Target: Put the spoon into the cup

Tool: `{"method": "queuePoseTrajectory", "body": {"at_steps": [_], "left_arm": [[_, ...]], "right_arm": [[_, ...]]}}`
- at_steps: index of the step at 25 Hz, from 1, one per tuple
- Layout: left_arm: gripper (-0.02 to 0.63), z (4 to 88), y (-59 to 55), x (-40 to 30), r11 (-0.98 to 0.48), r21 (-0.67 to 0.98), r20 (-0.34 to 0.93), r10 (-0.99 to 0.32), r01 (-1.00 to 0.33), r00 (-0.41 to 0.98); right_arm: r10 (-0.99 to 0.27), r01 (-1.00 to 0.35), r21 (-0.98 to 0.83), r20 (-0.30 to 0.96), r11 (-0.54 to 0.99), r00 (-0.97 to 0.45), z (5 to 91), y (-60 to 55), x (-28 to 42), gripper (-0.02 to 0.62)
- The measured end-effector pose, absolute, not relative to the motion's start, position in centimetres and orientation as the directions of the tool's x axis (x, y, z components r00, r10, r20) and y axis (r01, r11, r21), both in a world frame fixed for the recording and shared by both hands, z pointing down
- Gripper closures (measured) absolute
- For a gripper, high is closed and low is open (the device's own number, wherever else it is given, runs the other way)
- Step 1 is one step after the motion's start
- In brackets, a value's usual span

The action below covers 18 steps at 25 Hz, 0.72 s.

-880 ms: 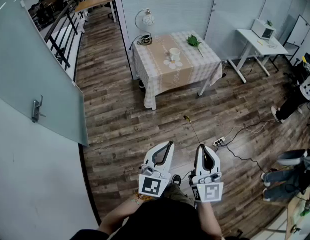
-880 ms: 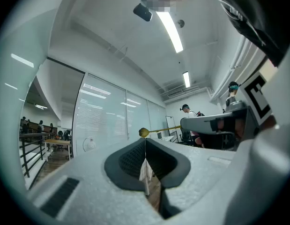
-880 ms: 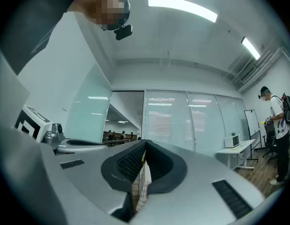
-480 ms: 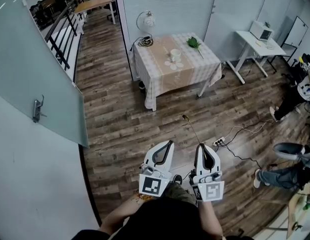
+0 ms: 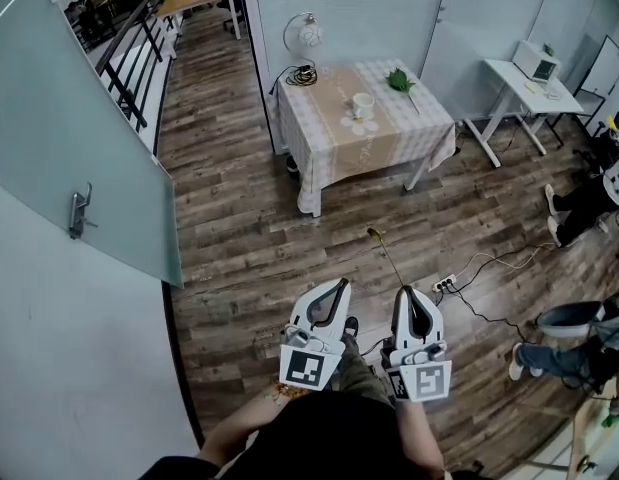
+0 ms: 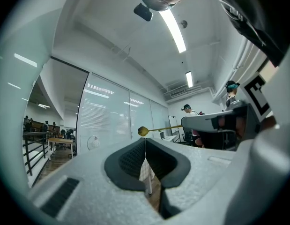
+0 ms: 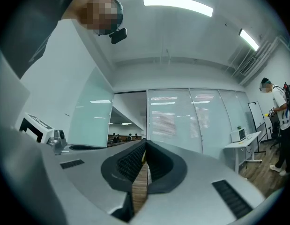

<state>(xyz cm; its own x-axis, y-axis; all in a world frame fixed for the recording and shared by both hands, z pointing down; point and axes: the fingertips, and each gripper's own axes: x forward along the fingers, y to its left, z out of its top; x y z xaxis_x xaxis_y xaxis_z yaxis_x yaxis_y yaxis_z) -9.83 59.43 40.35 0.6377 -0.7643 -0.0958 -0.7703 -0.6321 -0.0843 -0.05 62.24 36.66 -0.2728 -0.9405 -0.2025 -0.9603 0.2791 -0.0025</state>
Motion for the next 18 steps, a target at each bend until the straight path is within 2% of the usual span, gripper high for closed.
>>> {"method": "queuePoseTrajectory", "body": {"at_steps": [8,18], "left_arm": [[0.589,39.9,52.3,-7.9,-0.592,-0.138,-0.096,-0.790,-0.794,0.606],[0.589,39.8,43.0,-1.6,-0.585,-0.165,-0.043,-0.800,-0.794,0.598]], "right_arm": [[-0.928,-0.949,-0.020,-0.218,0.314,-0.302,37.1,54.3,2.5,0.588],[-0.915,-0.940,-0.018,-0.235,0.342,-0.329,36.8,44.6,8.4,0.588]]}}
